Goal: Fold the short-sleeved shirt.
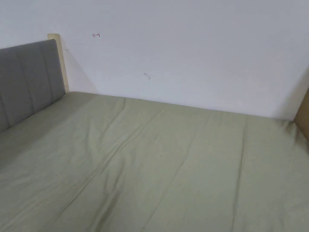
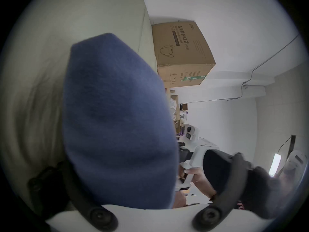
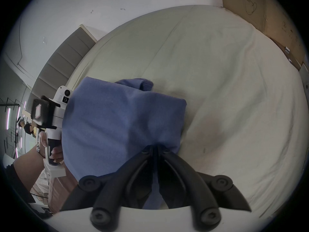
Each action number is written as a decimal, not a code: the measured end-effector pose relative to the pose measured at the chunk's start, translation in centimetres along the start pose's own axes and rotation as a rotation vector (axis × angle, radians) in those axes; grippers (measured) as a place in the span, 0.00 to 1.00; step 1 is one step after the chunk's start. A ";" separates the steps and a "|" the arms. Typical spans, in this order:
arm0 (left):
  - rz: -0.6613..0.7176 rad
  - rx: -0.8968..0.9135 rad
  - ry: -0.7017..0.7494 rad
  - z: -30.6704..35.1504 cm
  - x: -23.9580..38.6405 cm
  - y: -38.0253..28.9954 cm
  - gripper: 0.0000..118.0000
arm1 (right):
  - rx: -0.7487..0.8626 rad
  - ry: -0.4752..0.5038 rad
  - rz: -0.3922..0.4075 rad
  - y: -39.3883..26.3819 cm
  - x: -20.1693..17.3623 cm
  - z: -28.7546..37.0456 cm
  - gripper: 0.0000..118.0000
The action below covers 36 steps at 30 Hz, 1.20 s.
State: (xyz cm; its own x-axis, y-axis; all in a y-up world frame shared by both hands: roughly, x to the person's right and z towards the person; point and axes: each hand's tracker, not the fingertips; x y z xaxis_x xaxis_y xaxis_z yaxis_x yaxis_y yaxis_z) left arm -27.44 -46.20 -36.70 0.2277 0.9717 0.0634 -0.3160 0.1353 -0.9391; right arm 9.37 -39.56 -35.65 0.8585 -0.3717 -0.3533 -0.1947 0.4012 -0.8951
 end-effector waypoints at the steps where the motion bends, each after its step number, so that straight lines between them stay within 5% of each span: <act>1: -0.017 0.021 0.071 0.6 -0.2 0.0 0.33 | 0.004 0.006 -0.010 0.0 0.1 0.0 0.05; 3: -0.006 0.048 0.264 1.4 -1.7 -0.2 0.25 | 0.013 0.013 -0.024 -0.1 0.2 0.1 0.05; 5: 0.060 0.082 0.103 1.2 -0.8 -0.5 0.25 | 0.032 0.025 -0.048 -0.3 0.2 0.5 0.05; 10: -0.053 0.084 0.248 1.9 2.7 -1.0 0.26 | 0.079 0.033 -0.079 -0.7 -0.6 2.8 0.05; 18: -0.272 0.090 0.496 14.5 9.3 1.7 0.26 | 0.172 0.037 0.013 0.2 -3.5 8.0 0.05; 27: -0.245 0.101 1.098 33.5 8.6 6.6 0.26 | 0.187 0.017 0.056 1.5 -6.6 9.3 0.05; 31: -0.214 0.040 1.413 36.6 6.5 8.4 0.26 | 0.159 -0.040 0.049 1.5 -6.8 8.6 0.05; 36: -0.382 -0.098 1.751 36.3 5.2 8.8 0.28 | 0.159 -0.048 0.032 1.6 -7.2 8.9 0.05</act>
State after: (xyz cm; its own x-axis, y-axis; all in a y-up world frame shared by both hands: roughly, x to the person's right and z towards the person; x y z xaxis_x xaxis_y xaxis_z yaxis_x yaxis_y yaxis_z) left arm -62.45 -32.89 -32.32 0.8994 -0.4306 -0.0745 0.0176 0.2061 -0.9784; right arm 7.09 -28.72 -32.12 0.8753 -0.3180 -0.3642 -0.1479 0.5410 -0.8279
